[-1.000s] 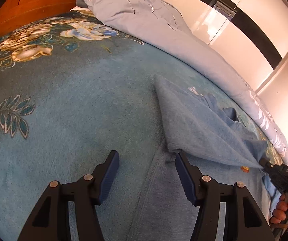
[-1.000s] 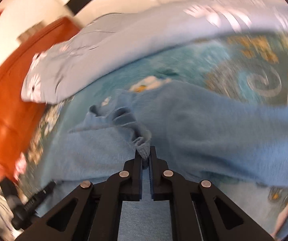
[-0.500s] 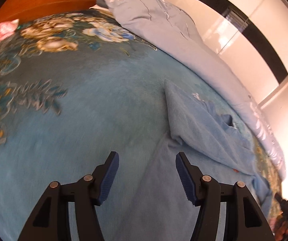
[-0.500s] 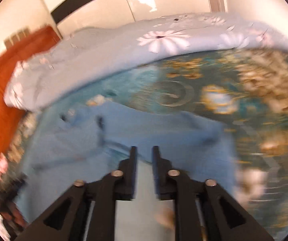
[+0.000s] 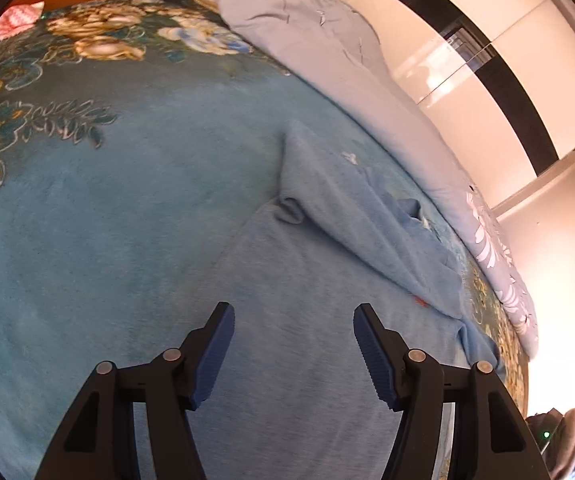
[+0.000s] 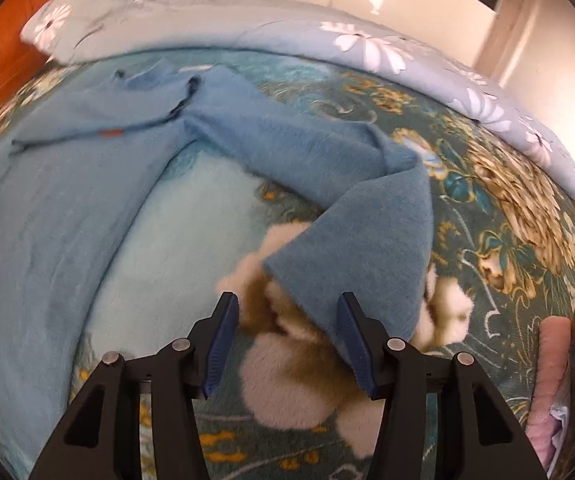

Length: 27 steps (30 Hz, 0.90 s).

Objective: Fold clothes
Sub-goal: 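Grasp the other sleeve with the right gripper and fold it over the body, then open the right gripper and release the folded sleeve onto the shirt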

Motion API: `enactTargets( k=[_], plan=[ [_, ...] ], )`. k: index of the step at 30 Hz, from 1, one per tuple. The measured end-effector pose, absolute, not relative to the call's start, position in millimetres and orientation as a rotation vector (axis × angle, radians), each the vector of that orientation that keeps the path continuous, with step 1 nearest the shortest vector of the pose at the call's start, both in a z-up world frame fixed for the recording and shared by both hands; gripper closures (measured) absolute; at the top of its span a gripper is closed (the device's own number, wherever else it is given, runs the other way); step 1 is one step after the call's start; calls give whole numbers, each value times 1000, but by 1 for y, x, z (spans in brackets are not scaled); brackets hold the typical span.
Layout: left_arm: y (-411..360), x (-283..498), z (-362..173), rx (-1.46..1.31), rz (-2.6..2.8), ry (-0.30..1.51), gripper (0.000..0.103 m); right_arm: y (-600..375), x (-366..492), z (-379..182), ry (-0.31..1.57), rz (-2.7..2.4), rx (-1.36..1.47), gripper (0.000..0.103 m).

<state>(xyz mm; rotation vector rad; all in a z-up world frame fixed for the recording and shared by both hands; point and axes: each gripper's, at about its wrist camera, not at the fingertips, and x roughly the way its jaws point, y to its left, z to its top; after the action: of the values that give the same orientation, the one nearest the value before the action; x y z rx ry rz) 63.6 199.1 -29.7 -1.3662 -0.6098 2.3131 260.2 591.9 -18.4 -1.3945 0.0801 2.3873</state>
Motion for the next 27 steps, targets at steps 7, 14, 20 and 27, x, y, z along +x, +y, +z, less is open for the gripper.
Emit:
enactTargets(
  k=[7,14,20,27],
  plan=[
    [214,56,-28,-1380,2236,-721,37,623,260,-11,294,2247,-1321,100],
    [211,49,-24,-1293,2202,-776,32,647,276,73,768,2402,-1081,101],
    [179,41,-51,-1396,2148,-926,32,630,239,152,862,2492,-990,100],
    [143,38,-55,-1359,2139,-1071,31,559,146,175,722,2622,-1098,100]
  ],
)
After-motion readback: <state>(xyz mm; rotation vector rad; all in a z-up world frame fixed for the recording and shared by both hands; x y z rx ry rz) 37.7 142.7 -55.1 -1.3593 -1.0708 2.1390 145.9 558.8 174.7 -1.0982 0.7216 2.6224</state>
